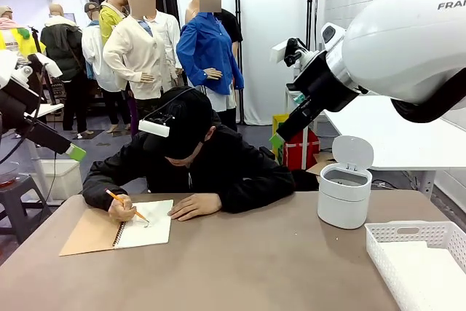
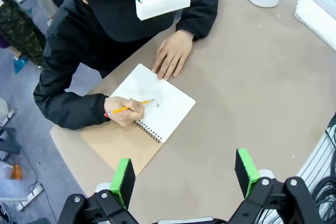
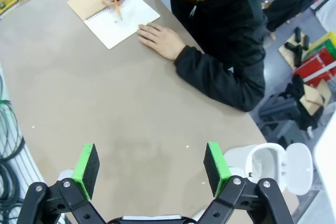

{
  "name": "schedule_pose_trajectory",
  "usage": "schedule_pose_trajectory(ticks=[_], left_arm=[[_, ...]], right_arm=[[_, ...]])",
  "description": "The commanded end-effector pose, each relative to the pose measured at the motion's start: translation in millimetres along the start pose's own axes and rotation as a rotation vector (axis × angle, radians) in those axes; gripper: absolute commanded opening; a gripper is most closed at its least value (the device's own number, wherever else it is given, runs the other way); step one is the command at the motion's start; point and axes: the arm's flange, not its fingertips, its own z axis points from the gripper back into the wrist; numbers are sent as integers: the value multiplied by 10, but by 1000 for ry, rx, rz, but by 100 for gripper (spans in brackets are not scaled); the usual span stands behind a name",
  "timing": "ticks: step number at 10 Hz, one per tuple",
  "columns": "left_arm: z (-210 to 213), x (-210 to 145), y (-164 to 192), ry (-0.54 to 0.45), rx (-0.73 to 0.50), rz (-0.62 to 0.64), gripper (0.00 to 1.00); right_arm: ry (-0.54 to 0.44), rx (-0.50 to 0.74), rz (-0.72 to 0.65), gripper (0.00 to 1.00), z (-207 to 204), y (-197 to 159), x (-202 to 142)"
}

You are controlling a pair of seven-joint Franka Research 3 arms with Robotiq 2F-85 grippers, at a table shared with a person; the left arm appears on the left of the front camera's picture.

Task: Sort the paper based on its condition.
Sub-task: If a person hands you a paper, place it in the Organizing basket , and if it's crumpled, put it in the Trash can.

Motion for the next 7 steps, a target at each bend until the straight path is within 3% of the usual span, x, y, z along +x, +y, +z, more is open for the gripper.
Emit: schedule_pose_trajectory(ticks=[1, 7], left_arm=[[106, 149, 52, 0, -54, -56, 100], [293, 330, 47, 13, -127, -119, 100]], right_arm=[[-1, 95, -107, 100, 24, -39, 187], [36, 37, -106, 100, 274, 71, 514]])
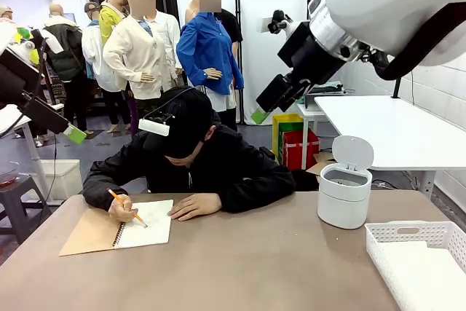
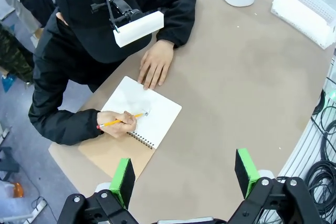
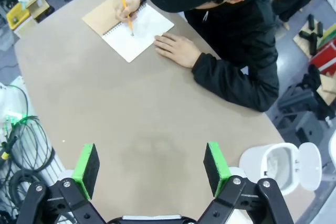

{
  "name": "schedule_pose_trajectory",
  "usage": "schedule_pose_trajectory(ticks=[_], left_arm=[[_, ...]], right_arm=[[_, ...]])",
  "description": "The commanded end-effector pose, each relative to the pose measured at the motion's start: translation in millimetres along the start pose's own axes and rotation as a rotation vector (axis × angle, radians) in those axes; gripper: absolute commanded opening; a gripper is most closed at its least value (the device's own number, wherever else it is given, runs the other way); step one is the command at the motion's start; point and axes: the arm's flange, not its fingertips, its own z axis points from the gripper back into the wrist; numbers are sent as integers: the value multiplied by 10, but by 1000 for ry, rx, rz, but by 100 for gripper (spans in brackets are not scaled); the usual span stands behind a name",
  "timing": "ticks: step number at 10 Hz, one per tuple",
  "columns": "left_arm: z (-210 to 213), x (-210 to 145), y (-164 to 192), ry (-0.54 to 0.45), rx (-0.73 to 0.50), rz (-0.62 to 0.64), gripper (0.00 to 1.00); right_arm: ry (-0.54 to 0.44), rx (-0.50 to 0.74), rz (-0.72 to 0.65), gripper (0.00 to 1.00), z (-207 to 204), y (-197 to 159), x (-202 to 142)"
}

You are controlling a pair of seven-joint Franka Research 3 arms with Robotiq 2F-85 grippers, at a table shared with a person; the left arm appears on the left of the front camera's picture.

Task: Sort the paper based on its condition.
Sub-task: If a person hands you a paper, place it in the Organizing basket , and if it's crumpled, put it in the Trash can.

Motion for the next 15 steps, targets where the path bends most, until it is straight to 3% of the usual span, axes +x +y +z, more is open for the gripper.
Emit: schedule_pose_trajectory(ticks=[1, 10, 12, 15], left_arm=[[103, 1, 39, -16, -24, -30, 100], [131, 26, -21, -25, 11, -16, 100], [173, 15, -72, -41, 25, 86, 100], [214, 10, -119, -55, 29, 104, 100]], right_arm=[[-2, -33, 3, 100, 108, -10, -7], [-22, -34, -5, 100, 166, -71, 2], [-11, 3, -78, 100, 167, -50, -19], [-1, -16, -93, 100, 229, -2, -72]])
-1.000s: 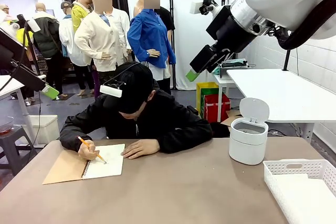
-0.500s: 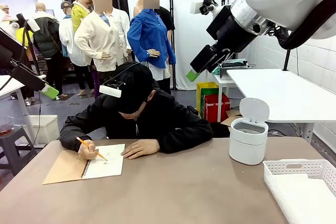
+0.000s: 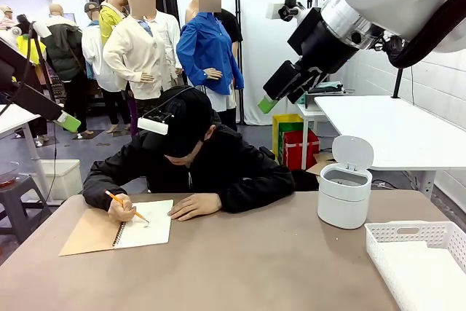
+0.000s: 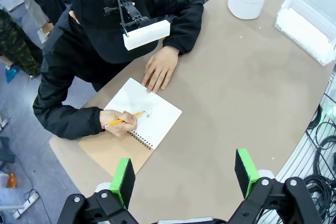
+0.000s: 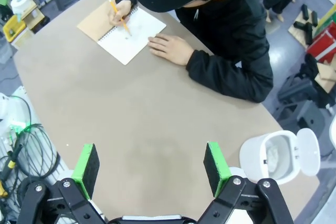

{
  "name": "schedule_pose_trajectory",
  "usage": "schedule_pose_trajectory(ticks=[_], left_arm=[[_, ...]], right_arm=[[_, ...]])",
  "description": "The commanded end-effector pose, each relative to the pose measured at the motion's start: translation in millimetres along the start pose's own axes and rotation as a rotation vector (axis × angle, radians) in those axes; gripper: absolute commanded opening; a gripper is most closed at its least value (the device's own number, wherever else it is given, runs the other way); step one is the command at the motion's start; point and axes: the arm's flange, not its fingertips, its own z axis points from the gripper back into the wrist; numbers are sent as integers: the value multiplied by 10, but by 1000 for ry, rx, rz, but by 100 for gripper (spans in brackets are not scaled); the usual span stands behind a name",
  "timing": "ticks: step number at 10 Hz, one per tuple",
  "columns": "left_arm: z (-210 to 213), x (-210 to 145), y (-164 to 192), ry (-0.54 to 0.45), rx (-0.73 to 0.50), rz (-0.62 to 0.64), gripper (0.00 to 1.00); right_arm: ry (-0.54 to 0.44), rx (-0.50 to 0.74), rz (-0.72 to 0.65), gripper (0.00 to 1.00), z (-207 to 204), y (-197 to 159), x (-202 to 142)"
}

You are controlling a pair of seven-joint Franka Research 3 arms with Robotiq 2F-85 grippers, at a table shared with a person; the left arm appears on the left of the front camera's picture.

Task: Sort the paper based on its condition.
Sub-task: If a person hands you a paper, place it in the Organizing basket , and if it's crumpled, put it in the Trash can.

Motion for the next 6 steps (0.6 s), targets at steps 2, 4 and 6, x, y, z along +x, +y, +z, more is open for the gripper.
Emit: schedule_pose_trajectory(ticks=[2, 4, 6], left_arm=[[4, -18, -82, -24, -10, 21, 100], [-30, -12, -93, 3, -30, -27, 100], [23, 7, -49, -10, -5, 5, 100]], right_arm=[[18, -35, -25, 100, 57, 170, -136], [16, -36, -31, 100, 80, 256, -208], [7, -50, -48, 100, 85, 320, -209]])
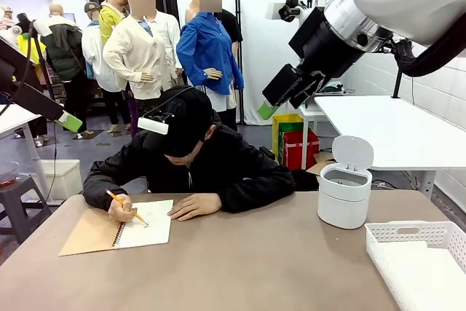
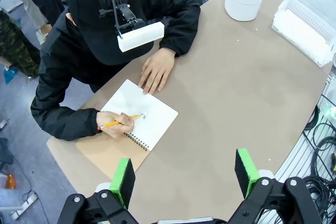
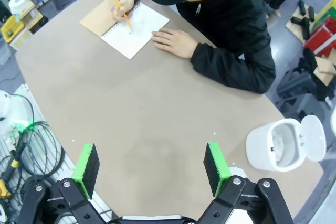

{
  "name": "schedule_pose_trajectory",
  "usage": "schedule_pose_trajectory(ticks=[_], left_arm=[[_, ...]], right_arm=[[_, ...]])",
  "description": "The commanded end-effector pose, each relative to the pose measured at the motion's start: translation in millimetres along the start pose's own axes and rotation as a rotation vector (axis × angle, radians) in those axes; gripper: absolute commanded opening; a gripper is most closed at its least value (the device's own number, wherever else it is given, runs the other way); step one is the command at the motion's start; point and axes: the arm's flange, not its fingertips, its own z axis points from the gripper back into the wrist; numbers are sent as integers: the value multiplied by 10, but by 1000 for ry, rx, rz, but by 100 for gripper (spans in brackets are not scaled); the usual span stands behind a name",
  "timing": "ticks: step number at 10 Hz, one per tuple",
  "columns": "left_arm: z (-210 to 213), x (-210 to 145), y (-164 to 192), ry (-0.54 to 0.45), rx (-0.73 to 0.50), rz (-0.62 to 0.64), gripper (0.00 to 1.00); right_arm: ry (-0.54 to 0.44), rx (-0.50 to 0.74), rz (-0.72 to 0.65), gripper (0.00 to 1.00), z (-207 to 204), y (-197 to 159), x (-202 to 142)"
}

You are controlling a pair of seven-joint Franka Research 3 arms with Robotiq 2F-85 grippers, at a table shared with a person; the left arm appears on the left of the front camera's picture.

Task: Sort the paper based on its condition.
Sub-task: If a person hands you a paper, place it in the Organizing basket , and if it's crumpled, put it in the Trash can.

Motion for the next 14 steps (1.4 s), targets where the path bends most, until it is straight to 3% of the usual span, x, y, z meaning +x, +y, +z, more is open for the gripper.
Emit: schedule_pose_trajectory(ticks=[1, 14], left_arm=[[17, 3, 15, -5, 3, 7, 100], [17, 3, 15, -5, 3, 7, 100]], right_arm=[[-4, -4, 3, 100, -2, 10, -41], [0, 0, 0, 100, 0, 0, 0]])
